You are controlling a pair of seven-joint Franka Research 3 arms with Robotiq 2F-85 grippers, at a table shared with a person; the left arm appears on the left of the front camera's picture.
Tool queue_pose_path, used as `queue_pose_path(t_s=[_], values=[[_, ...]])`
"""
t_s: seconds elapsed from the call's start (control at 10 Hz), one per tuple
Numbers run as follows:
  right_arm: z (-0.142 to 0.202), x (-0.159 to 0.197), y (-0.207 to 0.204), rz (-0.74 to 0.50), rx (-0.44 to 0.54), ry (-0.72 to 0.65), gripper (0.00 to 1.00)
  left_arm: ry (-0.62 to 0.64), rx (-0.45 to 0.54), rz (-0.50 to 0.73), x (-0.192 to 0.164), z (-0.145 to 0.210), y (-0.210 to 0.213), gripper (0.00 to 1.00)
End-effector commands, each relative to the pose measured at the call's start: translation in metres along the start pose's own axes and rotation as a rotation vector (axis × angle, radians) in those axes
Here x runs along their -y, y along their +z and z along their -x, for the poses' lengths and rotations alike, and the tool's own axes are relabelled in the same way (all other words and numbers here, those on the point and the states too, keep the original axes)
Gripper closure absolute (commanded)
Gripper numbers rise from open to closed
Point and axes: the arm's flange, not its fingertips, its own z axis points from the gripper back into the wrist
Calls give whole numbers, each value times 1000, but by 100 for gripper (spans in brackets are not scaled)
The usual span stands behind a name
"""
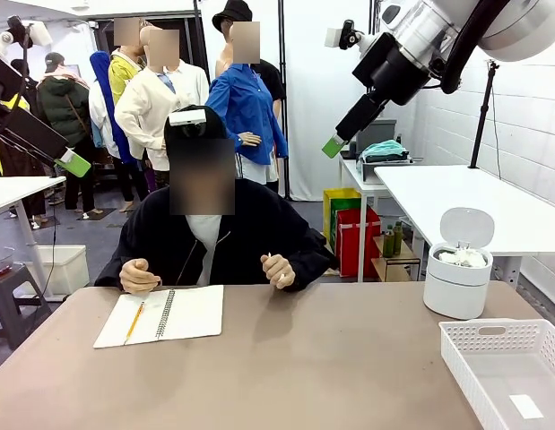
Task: Sort the paper based on its condition.
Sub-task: If a person hands you a paper, place it in the Organizing basket , and if it's crumpled, put it in the Trash can.
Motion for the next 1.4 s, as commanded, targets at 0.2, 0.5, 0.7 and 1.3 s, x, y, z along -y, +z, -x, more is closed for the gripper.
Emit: queue_pose_path(t_s=[0.2, 0.5, 0.7, 1.3], values=[[0, -1, 0, -2, 4, -7, 0, 1, 0, -3, 0, 0, 1, 0], [0, -1, 0, -2, 4, -7, 0, 1, 0, -3, 0, 0, 1, 0], [0, -1, 0, -2, 4, -7, 0, 1, 0, -3, 0, 0, 1, 0], [0, -1, 0, -2, 4, -7, 0, 1, 0, -3, 0, 0, 1, 0]])
